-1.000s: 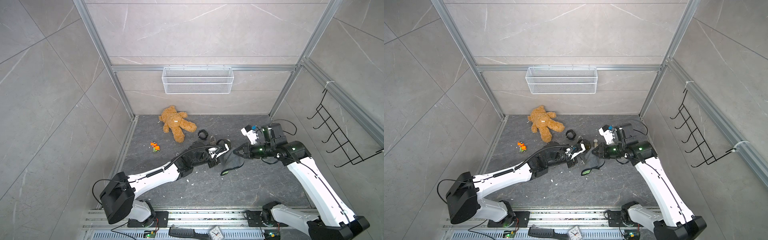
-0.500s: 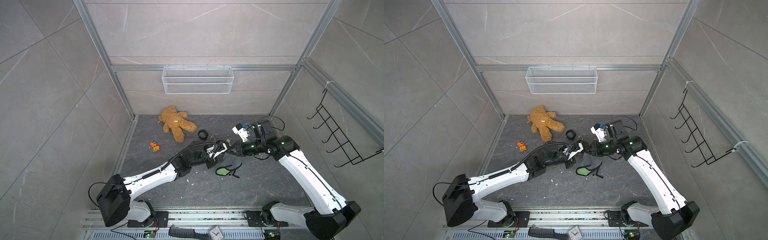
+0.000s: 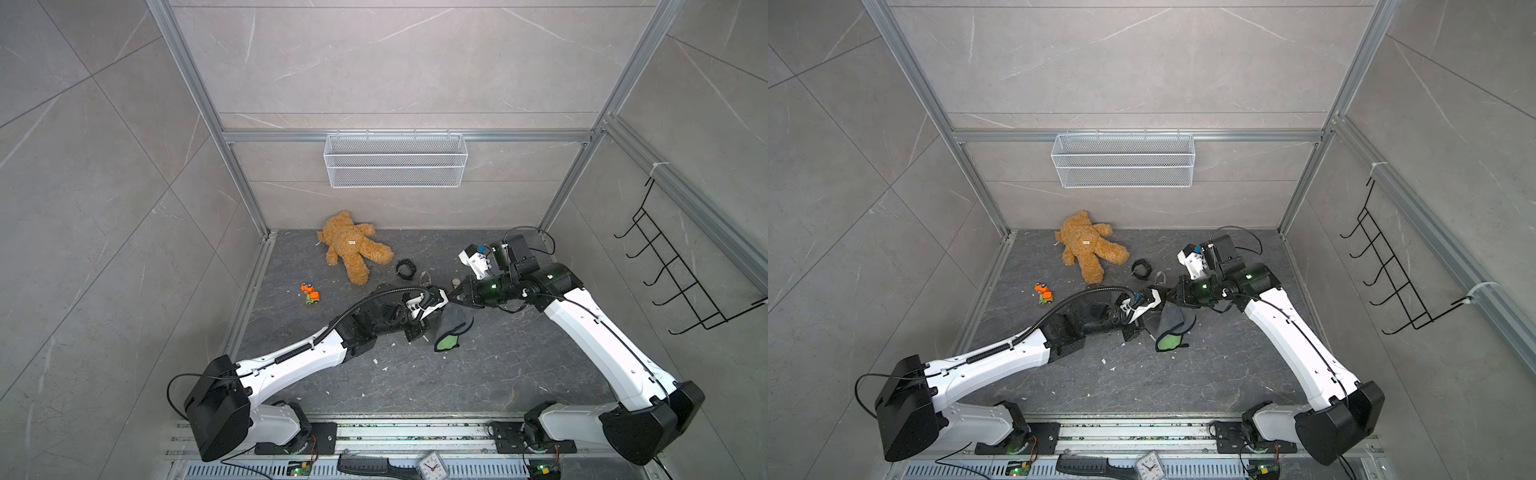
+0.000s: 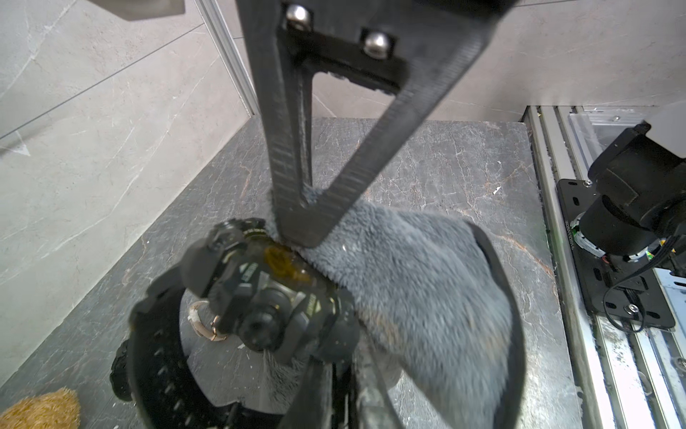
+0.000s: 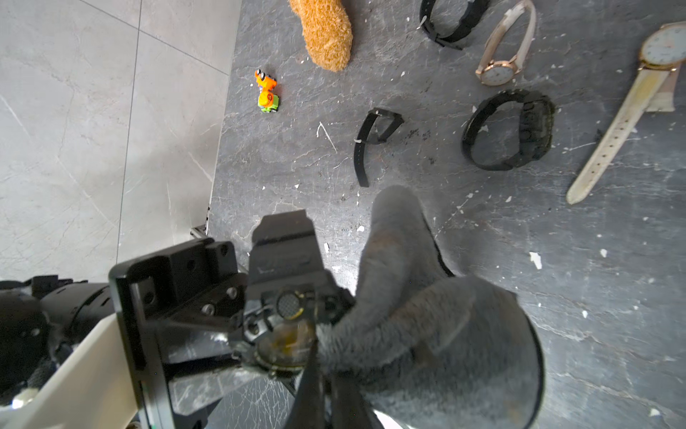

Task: Wipe the watch dial
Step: Wipe the dirt from the watch dial.

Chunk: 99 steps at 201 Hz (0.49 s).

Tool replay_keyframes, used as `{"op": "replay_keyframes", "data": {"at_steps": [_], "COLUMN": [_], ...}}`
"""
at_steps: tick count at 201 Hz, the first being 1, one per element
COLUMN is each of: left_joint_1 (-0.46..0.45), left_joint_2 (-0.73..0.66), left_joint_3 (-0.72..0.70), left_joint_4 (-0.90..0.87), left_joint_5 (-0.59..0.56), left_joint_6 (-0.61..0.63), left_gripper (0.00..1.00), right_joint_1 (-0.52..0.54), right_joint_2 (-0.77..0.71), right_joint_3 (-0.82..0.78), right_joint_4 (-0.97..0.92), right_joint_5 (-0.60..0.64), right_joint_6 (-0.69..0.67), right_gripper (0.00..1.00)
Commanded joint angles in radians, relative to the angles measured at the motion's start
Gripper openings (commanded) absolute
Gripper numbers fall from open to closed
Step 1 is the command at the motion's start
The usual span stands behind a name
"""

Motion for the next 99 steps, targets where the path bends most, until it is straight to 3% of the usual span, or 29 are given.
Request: {"op": "replay_keyframes", "data": {"at_steps": [1, 99], "left_joint_1": [-0.026, 0.011], "left_joint_2": [-0.085, -0.057], "left_joint_3": [0.002, 0.007], "left_joint_4": [0.062, 0.069], "left_joint_5": [0.114, 0.061], "left_joint_6": [0.051, 0.088], "left_gripper": [0.0, 0.0], "right_joint_1": [-0.009, 0.025], "right_joint_2": [0.013, -0.122], "right_joint_3": [0.045, 0.091], "right_joint_4": [0.017, -0.108], "right_joint_5": [0.125, 0.111], "right_joint_6": [-0.006, -0.042], "right_gripper": [0.0, 0.0]}}
